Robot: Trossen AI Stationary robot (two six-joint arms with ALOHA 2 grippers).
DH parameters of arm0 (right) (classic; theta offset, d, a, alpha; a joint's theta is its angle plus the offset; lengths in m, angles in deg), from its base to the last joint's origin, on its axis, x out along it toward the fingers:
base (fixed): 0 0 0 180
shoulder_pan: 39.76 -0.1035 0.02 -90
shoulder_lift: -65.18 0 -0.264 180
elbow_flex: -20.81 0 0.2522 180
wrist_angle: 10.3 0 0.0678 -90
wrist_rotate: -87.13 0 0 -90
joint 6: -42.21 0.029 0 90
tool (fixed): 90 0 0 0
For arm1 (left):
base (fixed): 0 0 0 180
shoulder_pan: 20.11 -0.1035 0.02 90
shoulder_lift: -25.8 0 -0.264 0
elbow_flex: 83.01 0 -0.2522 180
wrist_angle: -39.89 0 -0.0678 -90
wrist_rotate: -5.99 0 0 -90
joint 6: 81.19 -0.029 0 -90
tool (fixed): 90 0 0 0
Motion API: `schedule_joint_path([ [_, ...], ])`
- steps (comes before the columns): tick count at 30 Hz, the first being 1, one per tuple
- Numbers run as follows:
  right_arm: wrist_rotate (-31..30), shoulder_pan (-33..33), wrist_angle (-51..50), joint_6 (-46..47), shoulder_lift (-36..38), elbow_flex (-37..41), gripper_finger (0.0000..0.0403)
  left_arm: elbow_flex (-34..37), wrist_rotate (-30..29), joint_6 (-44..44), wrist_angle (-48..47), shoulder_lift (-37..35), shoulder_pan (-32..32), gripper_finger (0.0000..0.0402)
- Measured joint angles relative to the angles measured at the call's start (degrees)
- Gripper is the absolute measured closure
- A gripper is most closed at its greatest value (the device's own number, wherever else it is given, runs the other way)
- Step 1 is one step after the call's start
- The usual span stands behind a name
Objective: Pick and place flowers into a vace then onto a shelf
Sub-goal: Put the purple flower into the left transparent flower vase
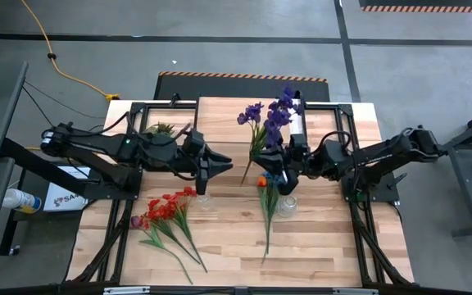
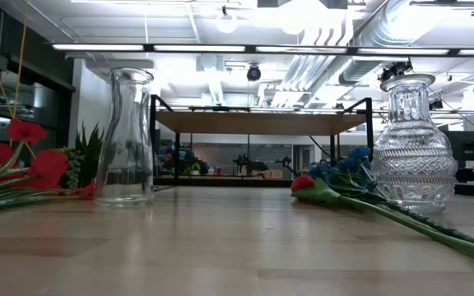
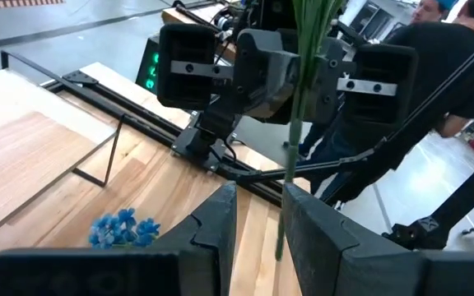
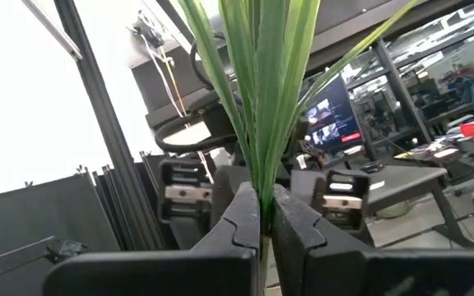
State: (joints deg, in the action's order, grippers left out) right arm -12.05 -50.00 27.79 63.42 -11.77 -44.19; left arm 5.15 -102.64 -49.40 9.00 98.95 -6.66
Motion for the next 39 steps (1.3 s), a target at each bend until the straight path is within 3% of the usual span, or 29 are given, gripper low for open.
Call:
schedule_joint_path([
  [8, -2.45, -1.59, 0.27, -0.55, 0.0, 0.0, 0.0399, 0.0, 1.85, -0.17, 4.02, 3.2, -2.45, 0.0266],
  [14, -2.76, -1.59, -0.13, -0.66, 0.0, 0.0, 0.0399, 0.0, 7.68, -1.25, 8.13, 5.41, -4.5, 0.0266],
  [25, -3.4, -1.55, -2.29, -0.68, 0.0, 0.0, 0.04, 0.0, 9.23, -1.51, 8.41, 5.91, -5.57, 0.0266],
  [35, -2.48, -1.4, -3.77, -0.24, 0.02, 0.0, 0.0399, 0.04, 9.6, -1.54, -2.8, 3.86, -5.6, 0.0266],
  [39, -3.46, -1.4, -5.84, 0.29, 0.02, 0.0, 0.04, 0.04, 9.84, -1.34, -3.03, 1.94, -5.59, 0.0266],
])
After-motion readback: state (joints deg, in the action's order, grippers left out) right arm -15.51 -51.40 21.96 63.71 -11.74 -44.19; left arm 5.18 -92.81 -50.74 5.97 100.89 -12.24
